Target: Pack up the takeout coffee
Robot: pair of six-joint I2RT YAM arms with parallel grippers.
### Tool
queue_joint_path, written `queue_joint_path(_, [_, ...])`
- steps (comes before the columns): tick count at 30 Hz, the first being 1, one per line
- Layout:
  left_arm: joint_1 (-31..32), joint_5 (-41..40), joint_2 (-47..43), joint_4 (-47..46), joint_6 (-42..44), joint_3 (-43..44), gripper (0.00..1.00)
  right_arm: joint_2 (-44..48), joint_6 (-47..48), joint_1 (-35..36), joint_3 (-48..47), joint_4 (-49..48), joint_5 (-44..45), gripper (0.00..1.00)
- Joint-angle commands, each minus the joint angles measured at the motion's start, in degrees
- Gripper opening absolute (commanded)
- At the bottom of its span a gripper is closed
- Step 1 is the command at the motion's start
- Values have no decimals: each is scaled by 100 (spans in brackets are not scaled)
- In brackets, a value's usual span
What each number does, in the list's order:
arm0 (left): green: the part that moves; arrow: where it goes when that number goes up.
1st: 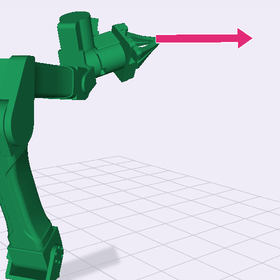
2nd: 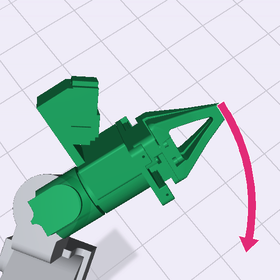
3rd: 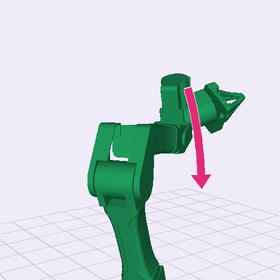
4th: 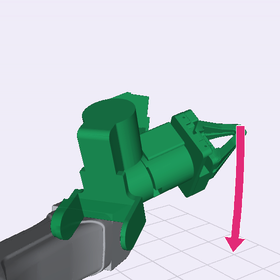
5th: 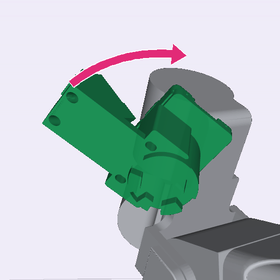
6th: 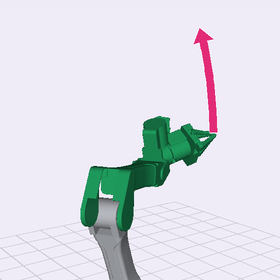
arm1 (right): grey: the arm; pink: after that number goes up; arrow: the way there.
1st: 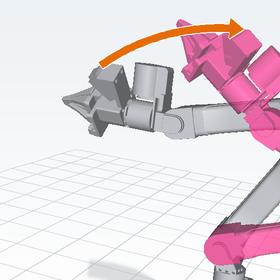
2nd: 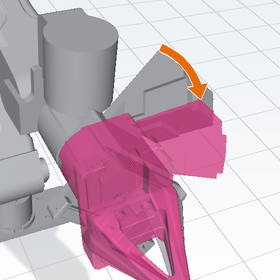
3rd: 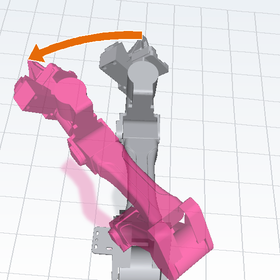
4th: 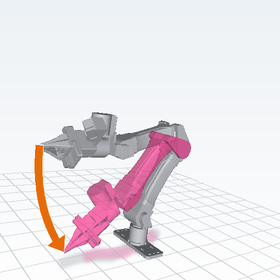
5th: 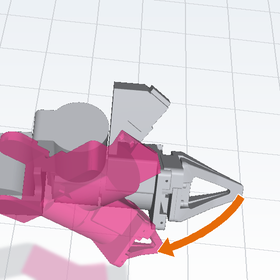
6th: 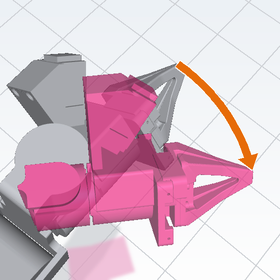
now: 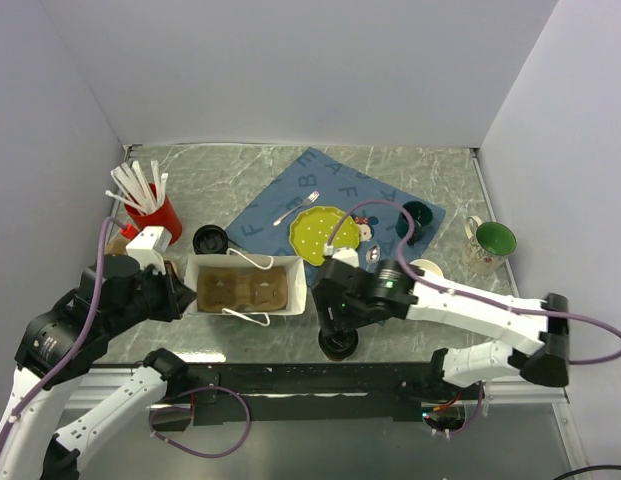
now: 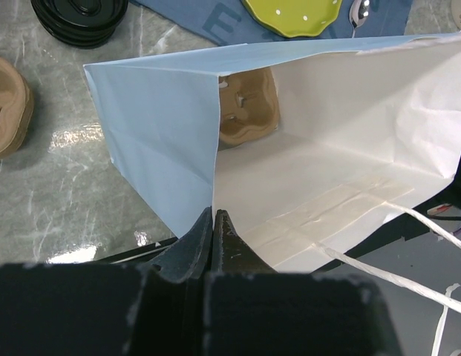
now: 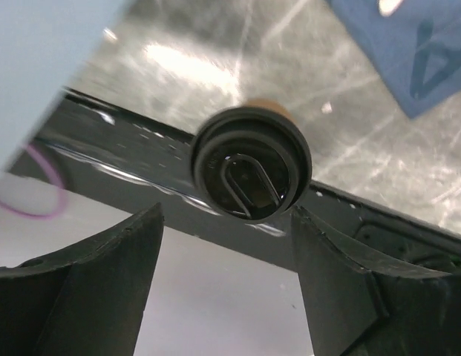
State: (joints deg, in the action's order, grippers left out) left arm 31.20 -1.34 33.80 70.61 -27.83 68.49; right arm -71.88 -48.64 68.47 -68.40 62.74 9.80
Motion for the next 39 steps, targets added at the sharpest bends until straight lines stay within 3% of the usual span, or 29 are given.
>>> queue_joint_path(1, [-9, 2, -93, -109, 138, 226, 1, -370, -207, 184, -297, 485, 136, 77])
queue_joint_path(18, [0, -24, -128, 5, 261, 323, 1, -906, 30, 264, -121, -78, 30, 82])
queue_joint_path(39, [9, -85, -67, -56, 349, 314, 1, -1206, -75, 246, -411, 397, 409, 84])
